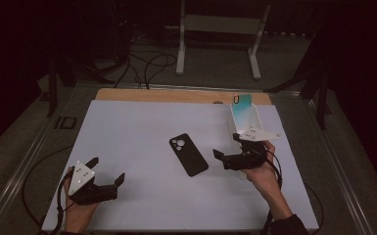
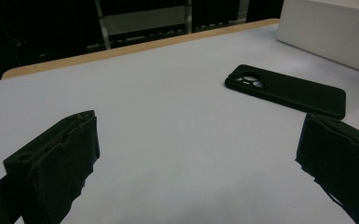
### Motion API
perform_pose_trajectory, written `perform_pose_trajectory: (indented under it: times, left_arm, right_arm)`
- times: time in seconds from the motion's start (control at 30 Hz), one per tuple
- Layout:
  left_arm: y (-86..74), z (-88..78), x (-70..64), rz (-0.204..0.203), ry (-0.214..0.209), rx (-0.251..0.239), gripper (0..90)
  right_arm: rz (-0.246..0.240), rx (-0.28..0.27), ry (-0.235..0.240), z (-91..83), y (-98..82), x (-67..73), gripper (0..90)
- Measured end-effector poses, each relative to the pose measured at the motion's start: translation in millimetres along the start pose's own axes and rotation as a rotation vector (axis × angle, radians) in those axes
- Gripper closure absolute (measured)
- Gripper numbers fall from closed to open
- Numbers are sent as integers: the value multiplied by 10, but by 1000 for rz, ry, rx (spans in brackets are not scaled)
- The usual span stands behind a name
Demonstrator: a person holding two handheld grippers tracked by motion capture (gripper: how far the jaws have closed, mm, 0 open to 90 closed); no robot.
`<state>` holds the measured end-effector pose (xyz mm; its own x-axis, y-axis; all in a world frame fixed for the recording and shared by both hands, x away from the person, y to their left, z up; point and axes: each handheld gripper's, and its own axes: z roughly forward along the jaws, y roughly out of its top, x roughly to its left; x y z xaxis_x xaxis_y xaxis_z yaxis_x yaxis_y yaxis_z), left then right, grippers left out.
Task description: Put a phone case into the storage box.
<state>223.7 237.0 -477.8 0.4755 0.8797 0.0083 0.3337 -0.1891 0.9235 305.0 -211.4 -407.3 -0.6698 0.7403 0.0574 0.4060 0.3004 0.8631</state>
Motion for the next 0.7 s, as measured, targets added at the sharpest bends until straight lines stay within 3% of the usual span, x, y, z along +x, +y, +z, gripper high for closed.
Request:
perform_pose_trajectory:
  times: [0.27, 0.7]
  left_arm:
    - [0, 3, -5, 0, -2, 0, 0]
    - [-7, 9, -5, 1, -2, 7, 0]
  right_arm:
    - [-14, 50, 8, 170, 160, 67, 72]
    - [-40, 147, 18, 509, 271, 181, 72]
